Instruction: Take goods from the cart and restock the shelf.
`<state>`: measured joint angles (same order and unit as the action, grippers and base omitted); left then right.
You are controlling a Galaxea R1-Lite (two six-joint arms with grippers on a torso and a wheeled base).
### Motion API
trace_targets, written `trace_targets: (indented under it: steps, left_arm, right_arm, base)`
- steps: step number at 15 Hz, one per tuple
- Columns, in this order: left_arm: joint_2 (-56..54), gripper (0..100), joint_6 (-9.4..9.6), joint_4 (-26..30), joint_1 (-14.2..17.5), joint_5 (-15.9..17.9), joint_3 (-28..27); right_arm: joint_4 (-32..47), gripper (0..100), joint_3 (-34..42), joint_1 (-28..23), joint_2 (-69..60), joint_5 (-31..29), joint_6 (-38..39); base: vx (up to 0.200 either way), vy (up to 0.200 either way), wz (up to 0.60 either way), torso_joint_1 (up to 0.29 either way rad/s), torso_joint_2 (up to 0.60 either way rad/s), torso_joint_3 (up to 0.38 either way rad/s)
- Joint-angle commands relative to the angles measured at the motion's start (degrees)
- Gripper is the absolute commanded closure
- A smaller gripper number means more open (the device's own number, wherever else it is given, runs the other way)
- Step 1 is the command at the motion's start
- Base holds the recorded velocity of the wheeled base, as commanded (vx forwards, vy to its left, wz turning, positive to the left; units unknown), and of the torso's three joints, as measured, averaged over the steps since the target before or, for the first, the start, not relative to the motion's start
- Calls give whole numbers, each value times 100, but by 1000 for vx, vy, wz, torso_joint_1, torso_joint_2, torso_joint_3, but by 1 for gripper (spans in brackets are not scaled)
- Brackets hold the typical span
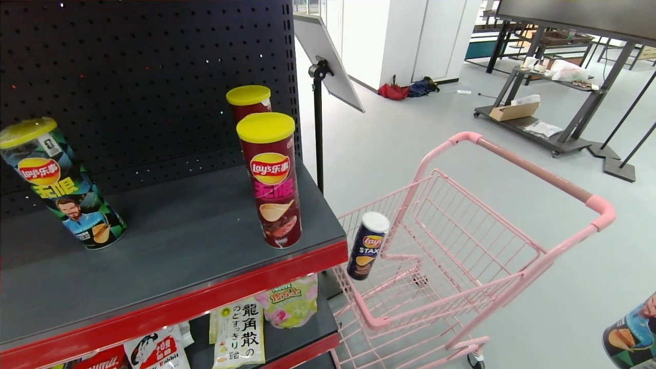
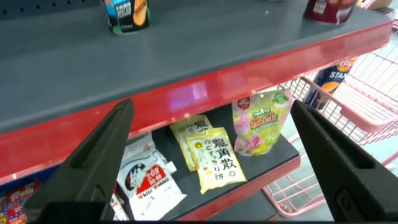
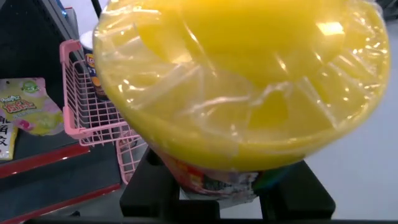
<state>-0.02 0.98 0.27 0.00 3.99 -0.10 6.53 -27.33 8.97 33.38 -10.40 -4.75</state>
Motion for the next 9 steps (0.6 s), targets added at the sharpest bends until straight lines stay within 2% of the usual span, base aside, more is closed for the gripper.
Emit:
trace_targets:
  steps: [1, 4, 6, 9]
  left_arm:
    - [2, 0, -1, 0, 0, -3, 1]
    - [2, 0, -1, 8, 0, -3, 1]
    - [2, 0, -1, 8, 0, -3, -8]
    - [2, 0, -1, 0, 0, -3, -8]
  right_arm:
    - [-12, 100, -35, 8, 160, 3, 1]
    - [-47, 100, -141, 17, 266, 3, -61]
    - [-47, 100, -132, 17, 283, -6, -69]
    - [-47, 100, -97, 17, 292, -6, -61]
  base:
    - [0, 0, 0, 173, -417, -251]
    - [0, 0, 0, 144, -354, -206]
    - [0, 0, 0, 18, -35, -18]
    - [0, 0, 600, 7, -7, -4]
